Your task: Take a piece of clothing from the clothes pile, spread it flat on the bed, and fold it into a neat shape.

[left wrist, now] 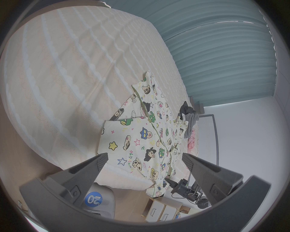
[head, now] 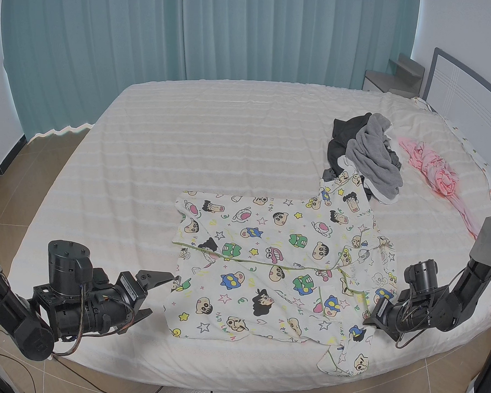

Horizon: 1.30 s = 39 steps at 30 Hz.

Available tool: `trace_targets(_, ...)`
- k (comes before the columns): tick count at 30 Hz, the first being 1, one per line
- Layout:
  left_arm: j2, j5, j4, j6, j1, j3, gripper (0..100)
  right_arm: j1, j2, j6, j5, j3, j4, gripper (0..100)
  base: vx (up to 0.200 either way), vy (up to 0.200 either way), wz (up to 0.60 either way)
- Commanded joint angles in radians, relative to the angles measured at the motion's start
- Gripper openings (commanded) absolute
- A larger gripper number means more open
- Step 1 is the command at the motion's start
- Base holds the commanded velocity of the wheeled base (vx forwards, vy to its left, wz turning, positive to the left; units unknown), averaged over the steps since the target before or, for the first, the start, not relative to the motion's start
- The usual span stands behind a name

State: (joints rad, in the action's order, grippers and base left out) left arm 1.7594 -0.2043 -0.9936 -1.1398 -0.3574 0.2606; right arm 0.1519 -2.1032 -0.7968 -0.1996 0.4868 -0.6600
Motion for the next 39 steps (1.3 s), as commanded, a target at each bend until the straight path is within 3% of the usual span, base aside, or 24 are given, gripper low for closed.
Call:
trace_targets(1, 0.000, 0.000, 0.000, 0.000, 0.000, 0.000, 100, 0.000, 0.095, 0.002, 0.002, -0.024, 0.005, 0, 0.000, 0.000, 0.00)
trace_targets(4, -0.001, 0.000, 0.000, -0.001, 0.000, 0.000, 100, 0.000, 0.155, 0.008, 0.014, -0.027, 0.014, 0, 0.000, 0.000, 0.00)
trace_targets(10, -0.001, 0.000, 0.000, 0.000, 0.000, 0.000, 100, 0.017, 0.304, 0.126, 0.103, 0.013, 0.194, 0, 0.000, 0.000, 0.00)
trace_targets(17, -0.001, 0.000, 0.000, 0.000, -0.002, 0.000, 100, 0.063, 0.387, 0.182, 0.190, 0.068, 0.324, 0, 0.000, 0.000, 0.00)
trace_targets(30, 0.002, 0.000, 0.000, 0.000, 0.000, 0.000, 100, 0.098, 0.385, 0.255, 0.259, 0.142, 0.533, 0, 0.000, 0.000, 0.00)
trace_targets(31, 0.002, 0.000, 0.000, 0.000, 0.000, 0.000, 100, 0.098, 0.385, 0.255, 0.259, 0.142, 0.533, 100, 0.000, 0.000, 0.00)
trace_targets(39, 0.002, 0.000, 0.000, 0.000, -0.002, 0.000, 100, 0.072, 0.373, 0.255, 0.250, 0.115, 0.493, 100, 0.000, 0.000, 0.00)
